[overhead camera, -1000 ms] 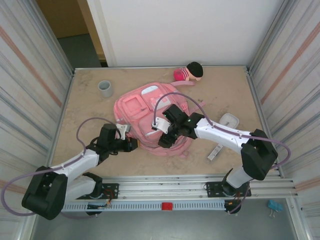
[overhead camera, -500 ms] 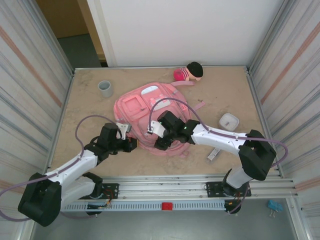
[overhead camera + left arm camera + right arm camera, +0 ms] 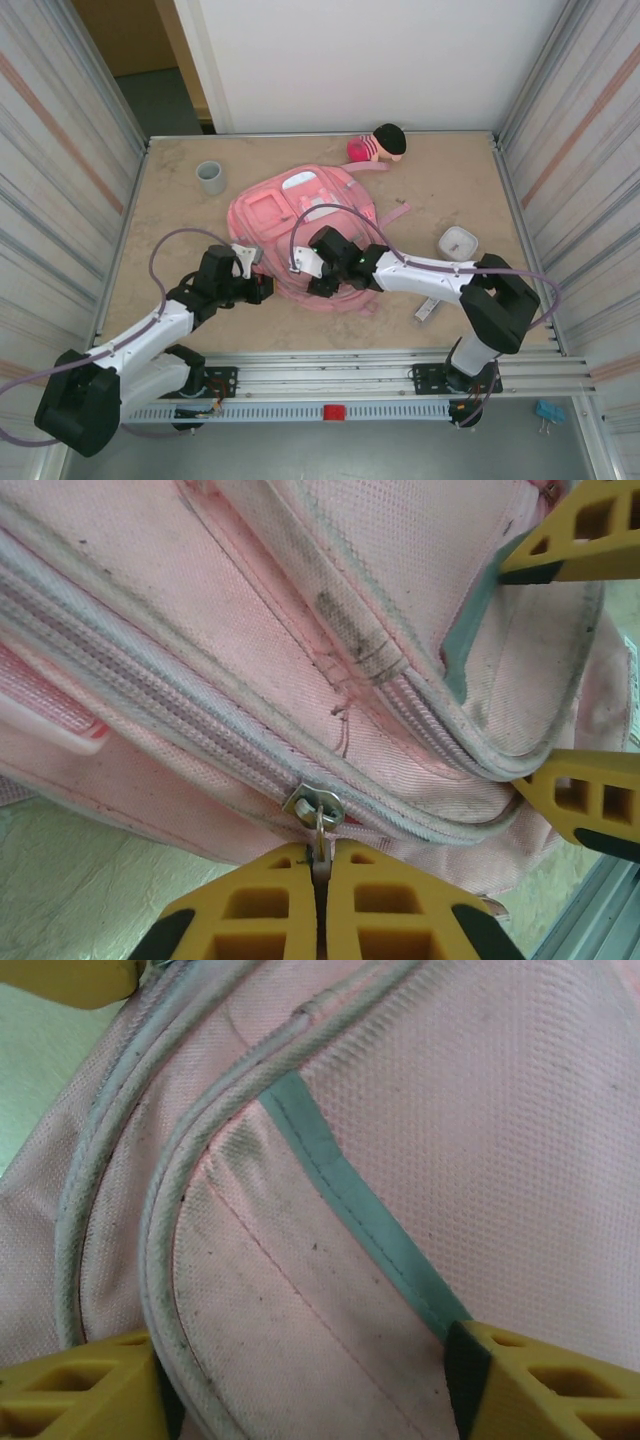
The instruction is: Pack books, pencil case, and school supplies into a backpack
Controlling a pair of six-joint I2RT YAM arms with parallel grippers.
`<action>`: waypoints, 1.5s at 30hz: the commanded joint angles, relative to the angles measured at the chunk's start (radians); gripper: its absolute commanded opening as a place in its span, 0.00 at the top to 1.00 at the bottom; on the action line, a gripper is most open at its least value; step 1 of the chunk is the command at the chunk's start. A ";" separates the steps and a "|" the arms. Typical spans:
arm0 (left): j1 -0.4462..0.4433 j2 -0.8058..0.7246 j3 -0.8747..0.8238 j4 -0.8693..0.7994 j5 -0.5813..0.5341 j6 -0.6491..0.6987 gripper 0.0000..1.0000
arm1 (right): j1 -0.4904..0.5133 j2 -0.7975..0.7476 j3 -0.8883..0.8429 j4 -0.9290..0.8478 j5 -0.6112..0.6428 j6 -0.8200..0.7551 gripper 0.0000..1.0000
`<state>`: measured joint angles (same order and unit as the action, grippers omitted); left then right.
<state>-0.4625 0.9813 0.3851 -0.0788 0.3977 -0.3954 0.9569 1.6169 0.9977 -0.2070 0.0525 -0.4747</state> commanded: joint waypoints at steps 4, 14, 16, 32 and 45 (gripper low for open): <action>-0.033 -0.036 0.044 -0.050 0.024 0.054 1.00 | 0.004 0.030 0.030 0.104 0.067 -0.007 0.77; -0.205 0.017 0.150 -0.064 0.040 0.162 0.99 | -0.100 -0.066 0.087 0.096 -0.072 0.211 1.00; -0.243 0.050 0.194 -0.054 0.053 0.179 0.98 | -0.118 -0.080 0.087 0.100 -0.111 0.238 1.00; -0.347 -0.039 0.339 -0.228 -0.147 0.650 0.39 | -0.324 -0.283 0.012 0.019 -0.507 0.428 0.52; -0.287 0.183 0.423 -0.358 -0.305 1.272 0.21 | -0.391 -0.528 -0.212 0.086 -0.499 0.765 0.52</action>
<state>-0.7654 1.1469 0.7963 -0.4526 0.1261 0.7437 0.5671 1.1221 0.8227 -0.1524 -0.4454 0.1764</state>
